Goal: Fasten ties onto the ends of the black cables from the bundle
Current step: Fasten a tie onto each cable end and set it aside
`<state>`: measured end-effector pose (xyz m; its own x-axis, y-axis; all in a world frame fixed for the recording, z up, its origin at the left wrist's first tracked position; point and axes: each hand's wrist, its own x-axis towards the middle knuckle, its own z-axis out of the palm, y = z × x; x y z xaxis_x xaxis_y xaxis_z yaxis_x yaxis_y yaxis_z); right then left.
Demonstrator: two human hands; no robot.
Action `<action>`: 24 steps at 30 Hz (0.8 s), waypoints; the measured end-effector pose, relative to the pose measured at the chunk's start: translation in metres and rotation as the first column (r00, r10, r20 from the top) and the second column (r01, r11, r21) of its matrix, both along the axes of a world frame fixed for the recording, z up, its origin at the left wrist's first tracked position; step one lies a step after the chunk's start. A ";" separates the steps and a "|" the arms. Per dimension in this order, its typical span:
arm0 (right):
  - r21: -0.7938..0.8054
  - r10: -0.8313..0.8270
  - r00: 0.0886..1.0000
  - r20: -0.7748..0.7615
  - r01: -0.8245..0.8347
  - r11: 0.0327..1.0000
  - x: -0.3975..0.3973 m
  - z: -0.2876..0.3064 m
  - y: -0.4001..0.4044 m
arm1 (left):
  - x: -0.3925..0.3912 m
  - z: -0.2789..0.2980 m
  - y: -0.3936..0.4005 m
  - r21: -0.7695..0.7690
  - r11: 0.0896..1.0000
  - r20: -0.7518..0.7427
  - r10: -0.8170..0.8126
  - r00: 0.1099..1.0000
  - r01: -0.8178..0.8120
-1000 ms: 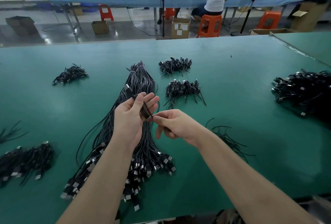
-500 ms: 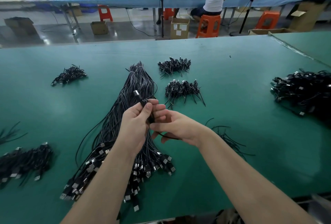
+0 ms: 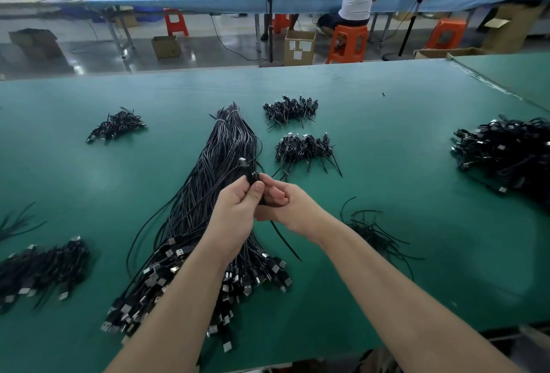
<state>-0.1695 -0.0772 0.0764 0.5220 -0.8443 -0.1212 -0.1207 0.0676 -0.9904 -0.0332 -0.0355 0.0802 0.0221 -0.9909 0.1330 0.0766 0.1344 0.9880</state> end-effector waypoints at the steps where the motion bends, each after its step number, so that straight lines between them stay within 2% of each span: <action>1: -0.005 -0.024 0.999 0.035 0.024 1.000 0.000 -0.001 0.000 | -0.001 0.001 0.001 0.010 1.000 -0.019 -0.009 1.000 0.009; 5: -0.100 -0.086 0.996 0.025 0.088 0.991 -0.004 0.000 -0.001 | -0.003 0.005 0.002 0.051 0.998 -0.083 -0.016 0.996 0.020; 9: -0.173 -0.075 0.997 -0.021 0.070 0.982 -0.007 0.003 -0.001 | -0.004 0.006 0.002 0.089 0.994 -0.120 -0.050 0.991 0.061; 13: -0.176 -0.073 0.996 -0.055 0.063 0.982 -0.010 0.001 -0.001 | -0.005 0.001 0.003 0.100 0.993 -0.098 -0.059 0.993 0.069; 17: -0.154 -0.018 0.995 -0.098 0.003 0.988 -0.015 -0.003 0.001 | -0.001 -0.004 0.004 0.134 0.978 -0.119 -0.142 0.983 0.158; 21: -0.206 -0.021 0.973 -0.229 -0.027 0.978 -0.018 -0.004 0.000 | 0.007 -0.006 0.003 0.178 0.950 -0.190 -0.223 0.956 0.257; 24: -0.255 -0.055 0.946 -0.318 -0.030 0.967 -0.016 -0.005 0.001 | 0.008 -0.004 0.002 0.209 0.940 -0.231 -0.220 0.948 0.269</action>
